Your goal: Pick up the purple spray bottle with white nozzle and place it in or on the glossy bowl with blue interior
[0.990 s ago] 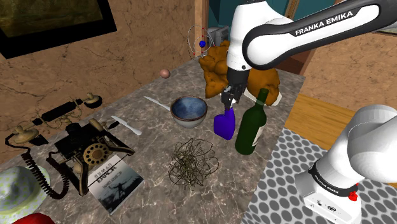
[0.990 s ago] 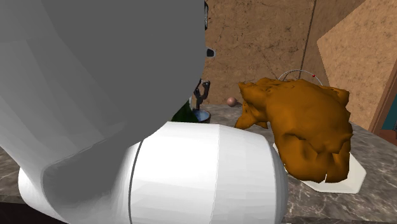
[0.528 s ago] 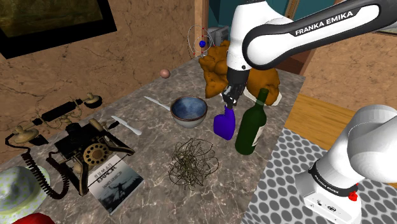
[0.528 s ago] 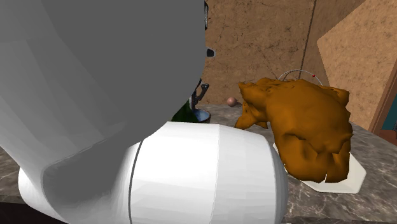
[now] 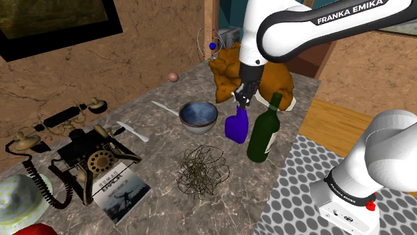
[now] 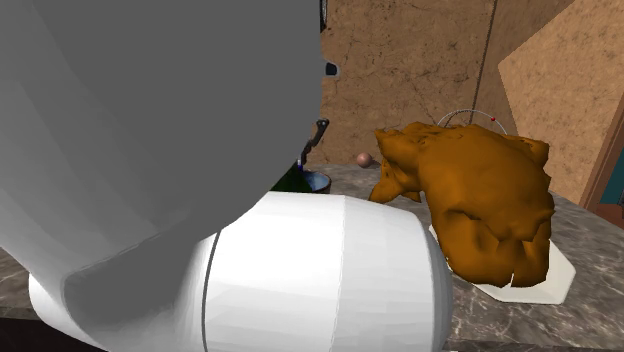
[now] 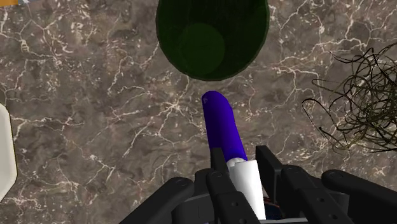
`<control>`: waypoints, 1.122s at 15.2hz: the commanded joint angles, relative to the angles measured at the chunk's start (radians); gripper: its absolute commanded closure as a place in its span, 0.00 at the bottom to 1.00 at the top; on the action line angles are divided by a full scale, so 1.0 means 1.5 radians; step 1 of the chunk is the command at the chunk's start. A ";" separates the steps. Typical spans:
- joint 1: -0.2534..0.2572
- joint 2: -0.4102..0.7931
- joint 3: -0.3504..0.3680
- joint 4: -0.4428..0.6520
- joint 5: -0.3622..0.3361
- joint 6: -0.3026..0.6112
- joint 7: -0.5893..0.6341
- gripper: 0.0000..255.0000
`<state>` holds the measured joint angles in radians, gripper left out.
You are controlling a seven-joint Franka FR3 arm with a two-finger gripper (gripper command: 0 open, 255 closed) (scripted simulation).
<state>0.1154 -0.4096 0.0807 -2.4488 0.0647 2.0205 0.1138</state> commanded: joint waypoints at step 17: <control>-0.001 -0.028 -0.005 0.140 -0.004 -0.168 0.005 1.00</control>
<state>0.1138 -0.4484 0.0744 -2.2496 0.0597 1.7826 0.1206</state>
